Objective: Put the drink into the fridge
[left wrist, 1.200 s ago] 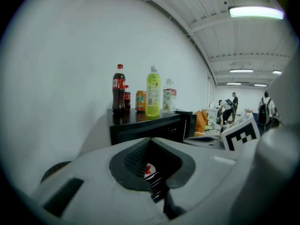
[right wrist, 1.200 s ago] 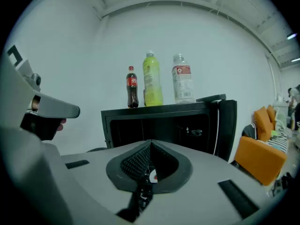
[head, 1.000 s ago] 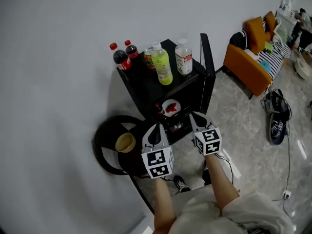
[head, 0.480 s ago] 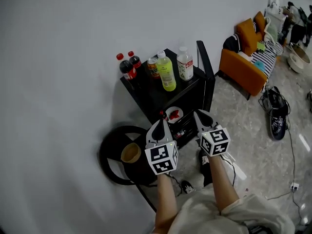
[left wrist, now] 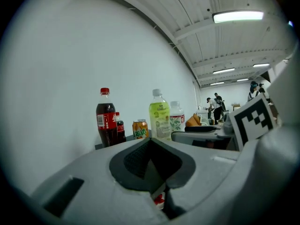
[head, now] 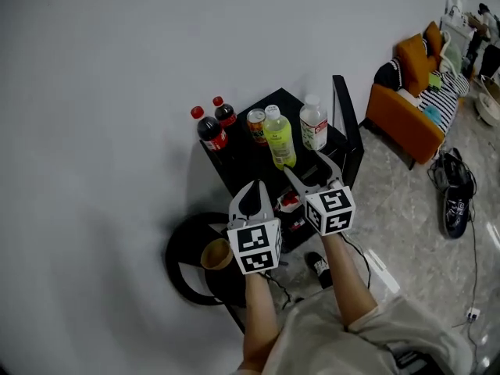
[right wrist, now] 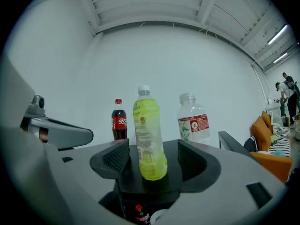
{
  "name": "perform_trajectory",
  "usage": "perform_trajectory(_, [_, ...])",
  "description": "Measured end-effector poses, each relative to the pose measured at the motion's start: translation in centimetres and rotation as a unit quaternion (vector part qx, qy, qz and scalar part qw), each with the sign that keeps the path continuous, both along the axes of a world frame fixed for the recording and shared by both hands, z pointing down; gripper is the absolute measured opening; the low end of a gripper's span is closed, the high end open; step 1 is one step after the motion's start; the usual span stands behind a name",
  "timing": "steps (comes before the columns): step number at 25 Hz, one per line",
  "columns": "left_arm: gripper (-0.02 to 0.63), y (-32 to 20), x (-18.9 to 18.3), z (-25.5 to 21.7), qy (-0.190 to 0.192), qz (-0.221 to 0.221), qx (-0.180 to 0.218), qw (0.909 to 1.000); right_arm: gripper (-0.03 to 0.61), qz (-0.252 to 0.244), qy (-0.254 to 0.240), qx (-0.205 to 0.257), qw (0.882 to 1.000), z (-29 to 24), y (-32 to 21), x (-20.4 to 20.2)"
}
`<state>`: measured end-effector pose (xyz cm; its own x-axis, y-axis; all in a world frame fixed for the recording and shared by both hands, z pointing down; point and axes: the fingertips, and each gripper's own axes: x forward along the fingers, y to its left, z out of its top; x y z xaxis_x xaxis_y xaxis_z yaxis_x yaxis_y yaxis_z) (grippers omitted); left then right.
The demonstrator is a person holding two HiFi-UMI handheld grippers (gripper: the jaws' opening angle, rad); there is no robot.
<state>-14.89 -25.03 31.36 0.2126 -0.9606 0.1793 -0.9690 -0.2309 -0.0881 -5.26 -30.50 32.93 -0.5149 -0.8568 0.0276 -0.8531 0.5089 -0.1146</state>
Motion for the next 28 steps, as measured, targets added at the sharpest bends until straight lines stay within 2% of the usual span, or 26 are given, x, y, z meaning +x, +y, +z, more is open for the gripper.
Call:
perform_trajectory(8, [0.009, -4.9, -2.0, 0.0, -0.001, -0.02, -0.006, 0.9998, 0.295, -0.032, 0.063, -0.014, 0.997, 0.1, -5.5, -4.6])
perform_trajectory(14, [0.008, -4.7, -3.4, 0.4, 0.013, -0.032, -0.01, 0.9993, 0.275, -0.013, 0.062, 0.011, 0.998, -0.5, -5.6, -4.6])
perform_trajectory(19, [0.009, -2.3, -3.8, 0.9, 0.017, -0.032, -0.013, 0.9992, 0.267, 0.0, 0.055, 0.026, 0.998, -0.8, -3.1, -3.9])
perform_trajectory(24, [0.009, 1.2, -2.6, 1.4, 0.018, -0.017, -0.016, 0.9996, 0.265, 0.001, 0.046, 0.039, 0.998, -1.3, 1.2, -3.3])
perform_trajectory(28, [0.009, 4.5, -0.7, 2.8, 0.004, 0.002, -0.026, 0.9997, 0.267, 0.0, 0.07, 0.039, 0.997, -0.1, 5.6, -2.6])
